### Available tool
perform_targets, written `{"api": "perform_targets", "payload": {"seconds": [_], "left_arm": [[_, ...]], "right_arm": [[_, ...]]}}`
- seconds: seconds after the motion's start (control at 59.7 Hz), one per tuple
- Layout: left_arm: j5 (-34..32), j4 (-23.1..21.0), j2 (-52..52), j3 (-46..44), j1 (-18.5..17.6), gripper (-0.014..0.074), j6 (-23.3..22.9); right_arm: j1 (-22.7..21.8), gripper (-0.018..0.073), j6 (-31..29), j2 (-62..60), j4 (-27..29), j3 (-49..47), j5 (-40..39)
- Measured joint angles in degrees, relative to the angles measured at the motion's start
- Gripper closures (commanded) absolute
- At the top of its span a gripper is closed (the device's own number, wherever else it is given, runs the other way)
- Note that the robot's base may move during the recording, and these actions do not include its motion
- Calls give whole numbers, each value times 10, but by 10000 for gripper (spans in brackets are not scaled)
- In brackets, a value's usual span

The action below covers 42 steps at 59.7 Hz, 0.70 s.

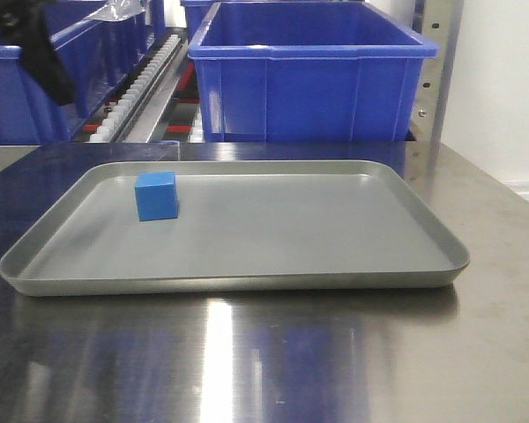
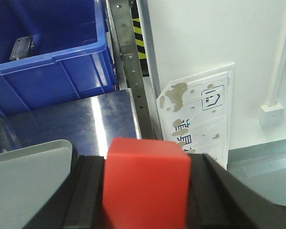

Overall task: Sort and place red and blue blocks on shelf
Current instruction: 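Lower the open left gripper around the blue cube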

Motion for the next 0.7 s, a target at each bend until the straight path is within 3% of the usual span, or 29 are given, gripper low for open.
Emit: {"api": "perform_targets", "payload": {"seconds": [0.168,0.419,0.704], "left_arm": [[0,0,51,-50,-31,81,-4],[27,117,130,-111,-93,92,-94],[34,136,188,-149,-140,92,-141]], "right_arm": [[0,500,0,0,0,0,0],[0,500,0,0,0,0,0],[0,500,0,0,0,0,0]]}}
